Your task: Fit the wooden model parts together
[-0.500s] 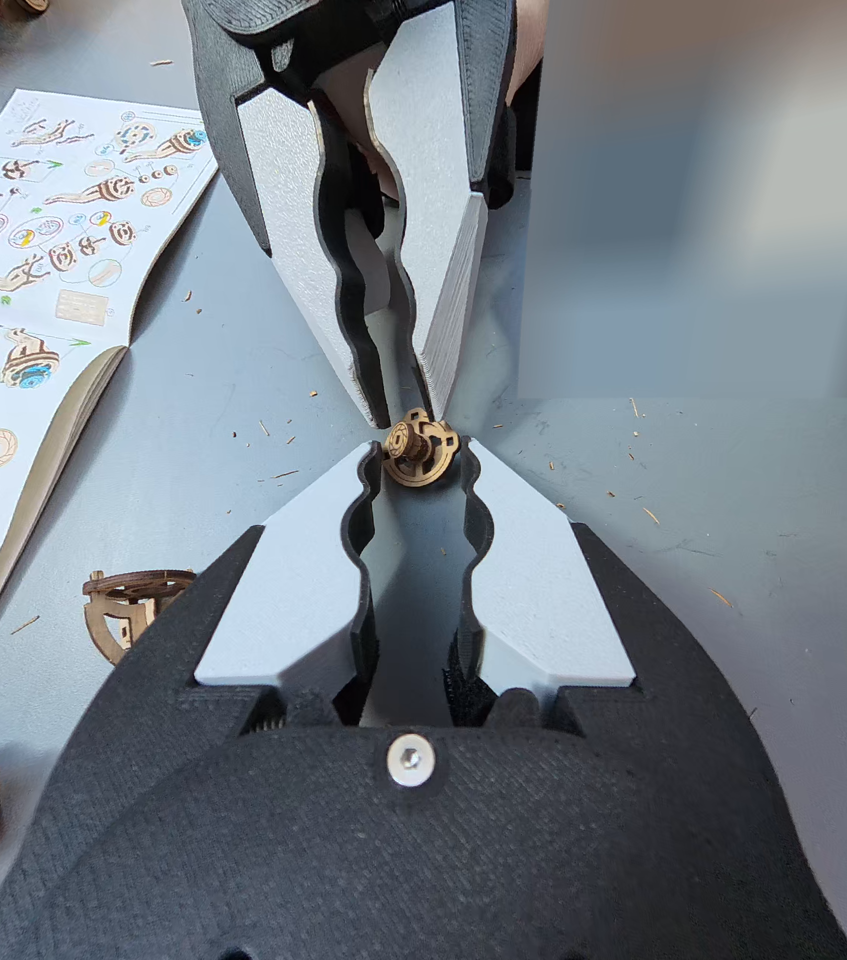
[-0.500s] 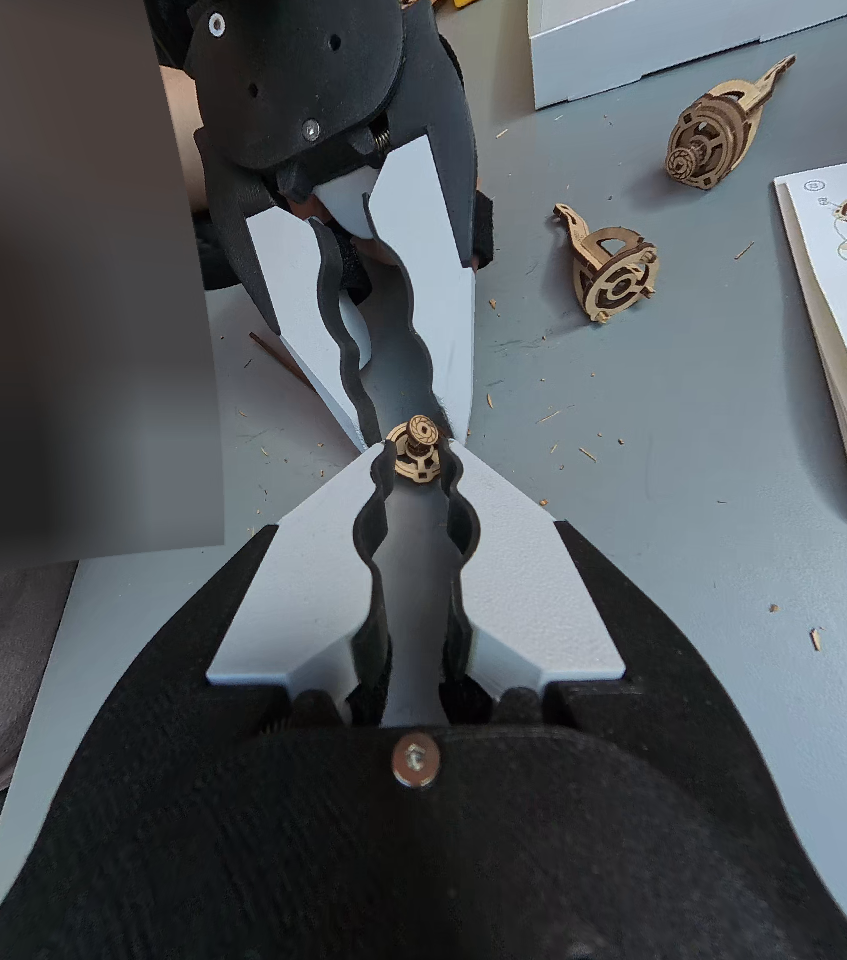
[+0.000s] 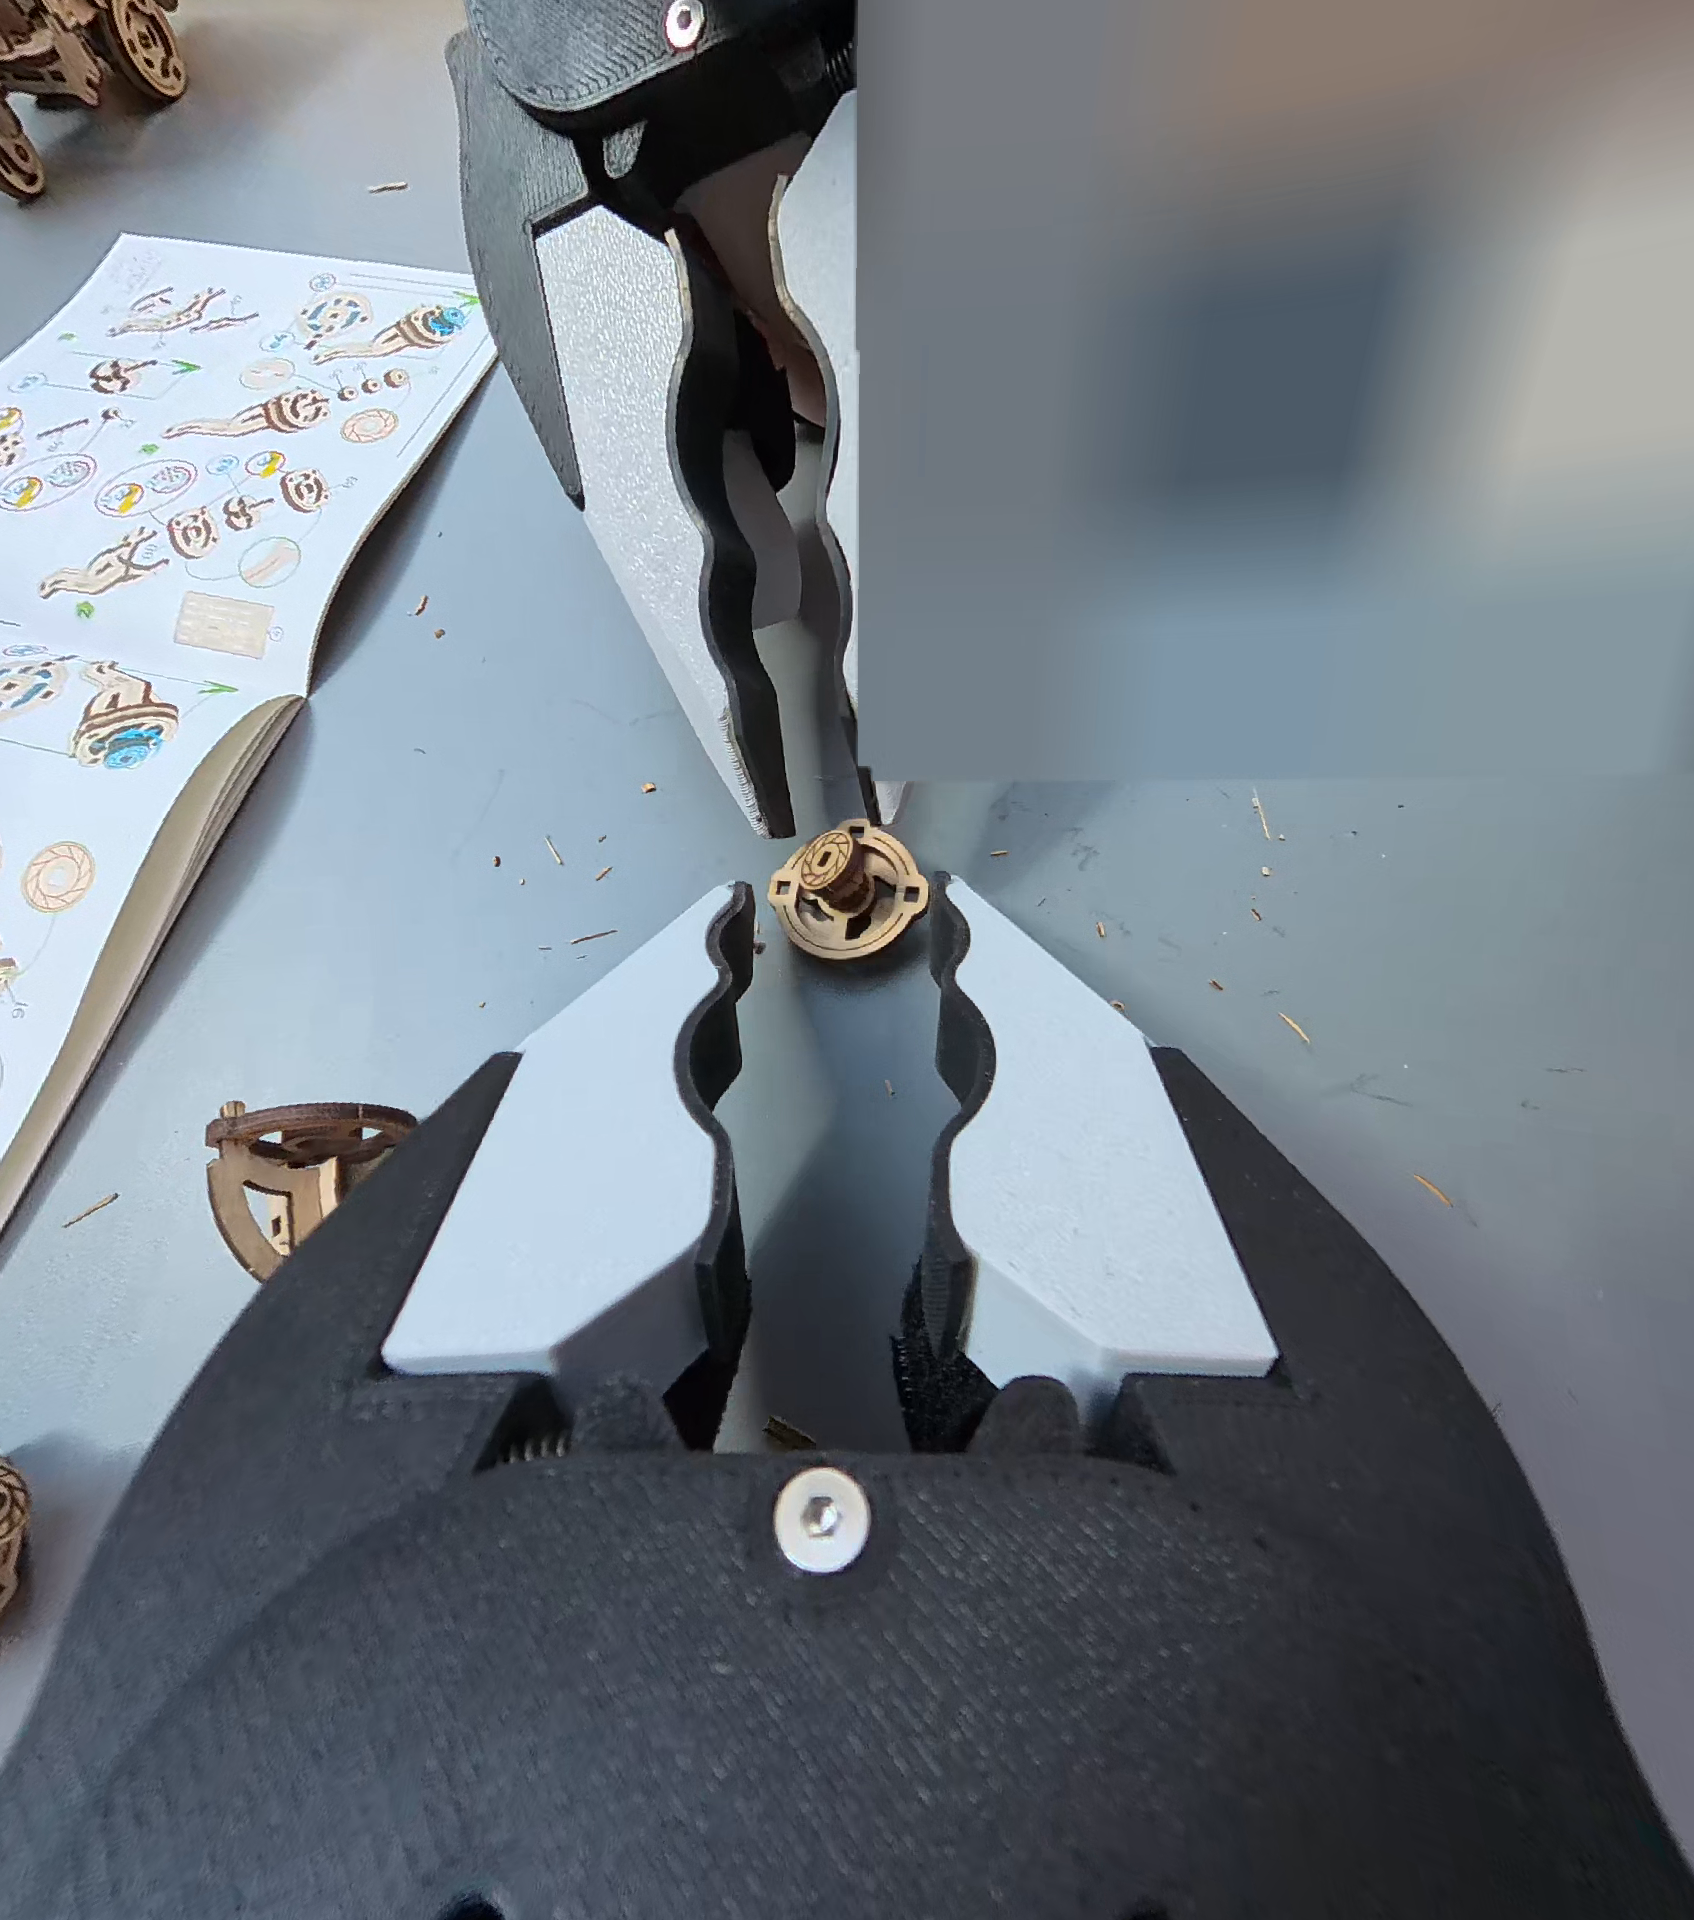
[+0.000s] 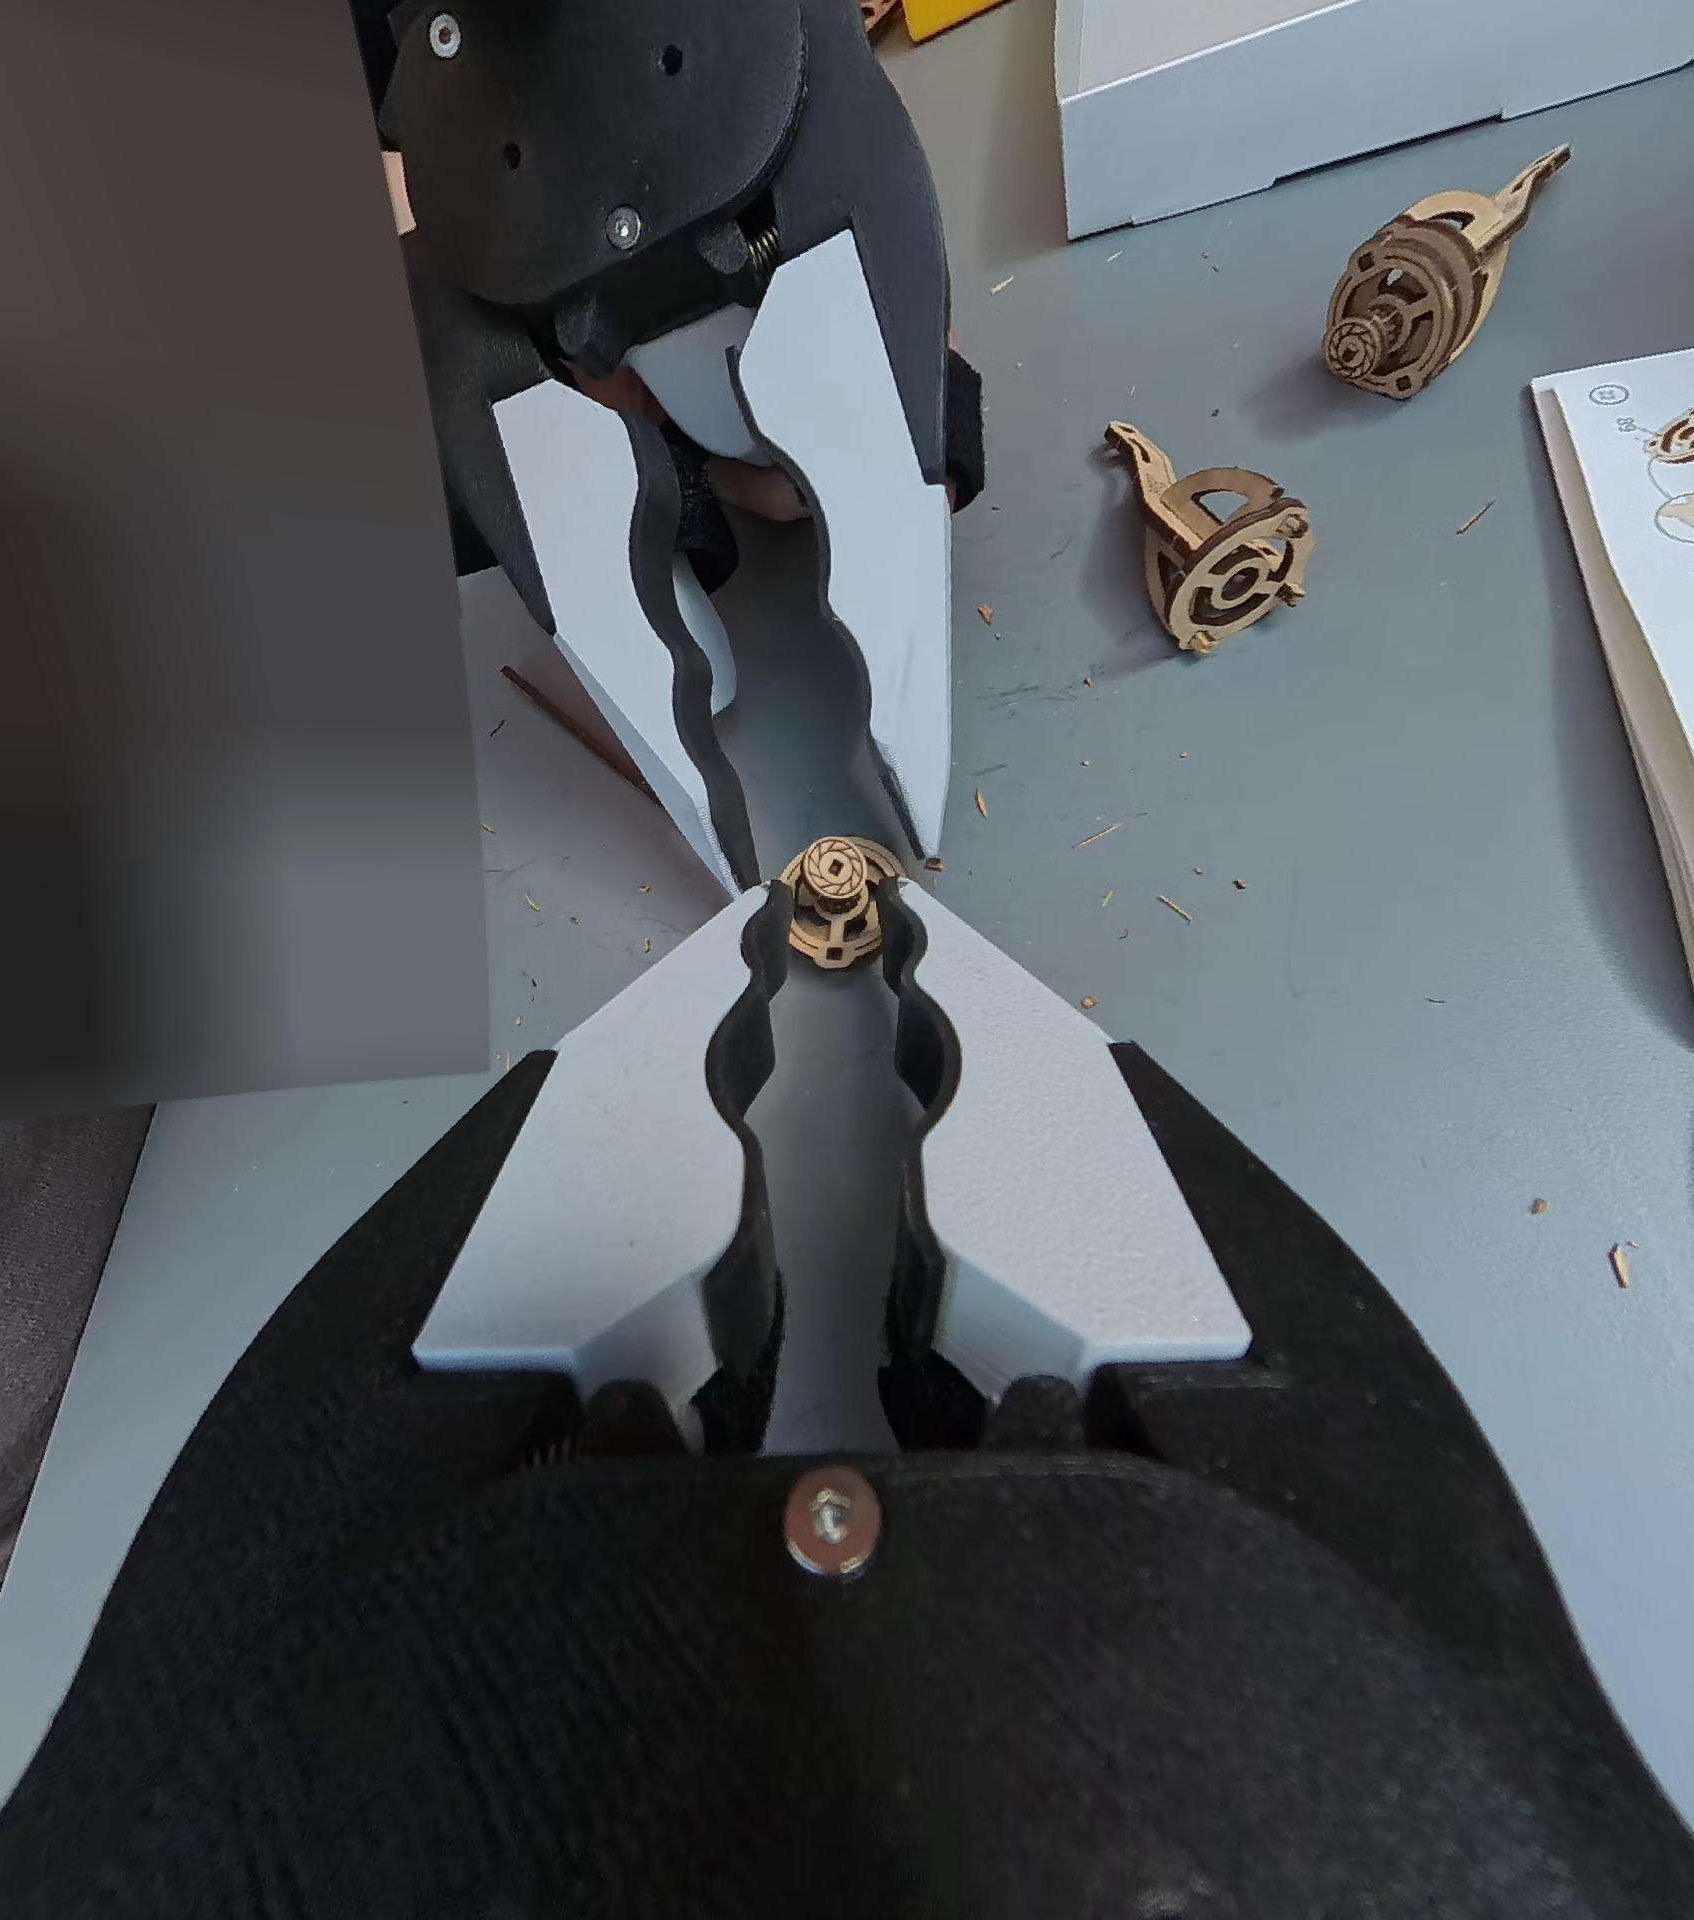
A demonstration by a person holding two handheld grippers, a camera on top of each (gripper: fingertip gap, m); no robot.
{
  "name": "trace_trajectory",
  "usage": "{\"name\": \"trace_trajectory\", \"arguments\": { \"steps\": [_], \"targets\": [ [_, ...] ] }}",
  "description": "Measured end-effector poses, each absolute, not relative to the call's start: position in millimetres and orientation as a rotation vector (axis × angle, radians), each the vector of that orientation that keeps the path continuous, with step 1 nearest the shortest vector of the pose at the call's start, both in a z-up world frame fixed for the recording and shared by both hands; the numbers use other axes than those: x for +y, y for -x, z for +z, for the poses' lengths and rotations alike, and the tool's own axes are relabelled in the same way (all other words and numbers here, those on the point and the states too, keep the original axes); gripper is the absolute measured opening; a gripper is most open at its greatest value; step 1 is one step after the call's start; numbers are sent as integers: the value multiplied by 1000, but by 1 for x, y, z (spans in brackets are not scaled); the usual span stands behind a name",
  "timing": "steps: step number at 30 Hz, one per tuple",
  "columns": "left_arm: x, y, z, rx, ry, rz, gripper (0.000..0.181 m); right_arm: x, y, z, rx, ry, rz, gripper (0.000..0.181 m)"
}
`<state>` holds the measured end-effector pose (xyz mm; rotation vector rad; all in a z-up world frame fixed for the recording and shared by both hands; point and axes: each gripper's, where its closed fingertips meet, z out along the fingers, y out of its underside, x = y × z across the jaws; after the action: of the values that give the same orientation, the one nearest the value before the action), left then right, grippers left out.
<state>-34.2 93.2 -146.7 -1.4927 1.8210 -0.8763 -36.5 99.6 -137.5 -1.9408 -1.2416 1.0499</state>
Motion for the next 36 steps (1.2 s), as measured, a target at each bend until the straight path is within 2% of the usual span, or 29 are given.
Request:
{"name": "trace_trajectory", "arguments": {
  "steps": [8, 28, 36],
  "targets": [
    [92, 37, -147, 1811, 1561, -946, 40, 102, 34, -134, -1172, 1959, 1000, 18],
    [89, 46, -153, 1853, 1568, -925, 26, 103, 30, -134, -1074, 2038, 984, 19],
    [81, 48, -154, 1904, 1522, -919, 27, 104, 28, -133, -1070, 2040, 983, 19]
  ]
}}
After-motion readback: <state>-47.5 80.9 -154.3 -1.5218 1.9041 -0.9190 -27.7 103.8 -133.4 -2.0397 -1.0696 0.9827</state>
